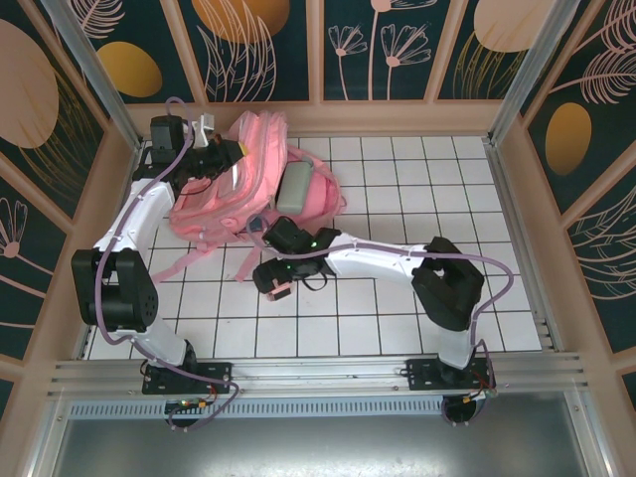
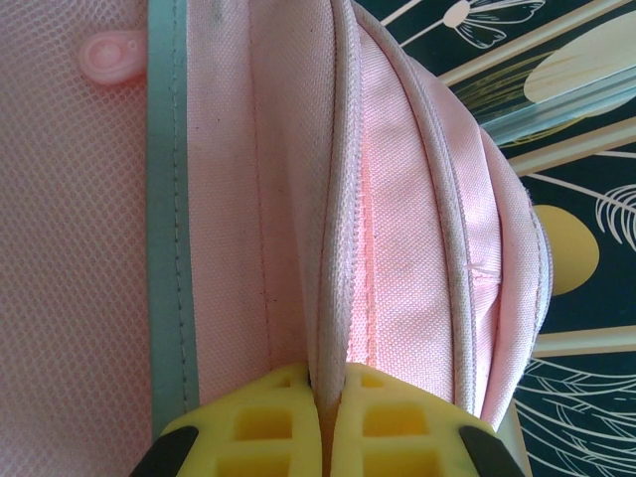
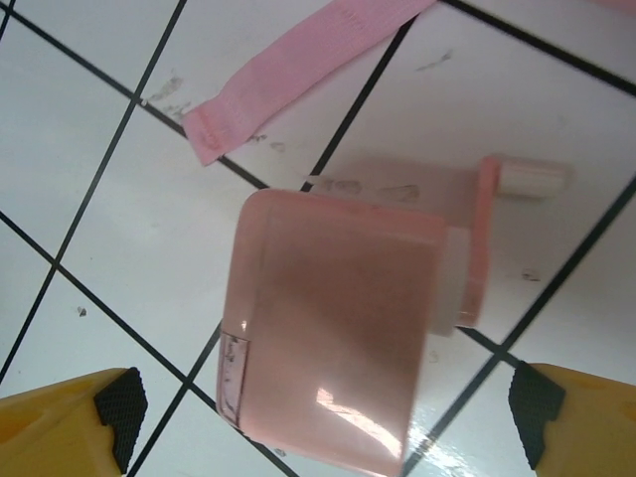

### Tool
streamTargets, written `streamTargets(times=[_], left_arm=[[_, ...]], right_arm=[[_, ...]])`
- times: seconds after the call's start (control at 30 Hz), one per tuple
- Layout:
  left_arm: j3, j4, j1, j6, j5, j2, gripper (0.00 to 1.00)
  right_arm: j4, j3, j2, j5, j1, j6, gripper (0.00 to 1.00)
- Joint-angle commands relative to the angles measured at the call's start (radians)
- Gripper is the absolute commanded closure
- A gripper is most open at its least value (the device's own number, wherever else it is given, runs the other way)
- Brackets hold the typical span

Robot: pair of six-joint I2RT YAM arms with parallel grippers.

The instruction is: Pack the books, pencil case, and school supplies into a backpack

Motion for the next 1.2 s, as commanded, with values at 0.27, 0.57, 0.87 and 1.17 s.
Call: streamTargets(times=[0.27, 0.57, 0.87, 1.17], left_arm=[[0.039, 0.051, 0.014, 0.01, -0.005, -0.011, 1.0], [0.029, 0.046, 0.015, 0.016, 0.006, -0.022, 1.0], [0.033, 0.047, 0.017, 0.017, 0.011, -0.025, 1.0], [0.035, 0.051, 0.017, 0.015, 0.011, -0.027, 1.0]], right_arm=[[-0.06, 0.028, 0.083, 0.089, 0.065, 0.086, 0.01], [-0.08, 0.065, 0.122, 0.17, 0.077, 0.125, 0.16], [-0.08, 0.043, 0.03, 0.226, 0.068, 0.104, 0.28], [-0.081, 0.052, -0.003, 0.199, 0.039, 0.073, 0.46]])
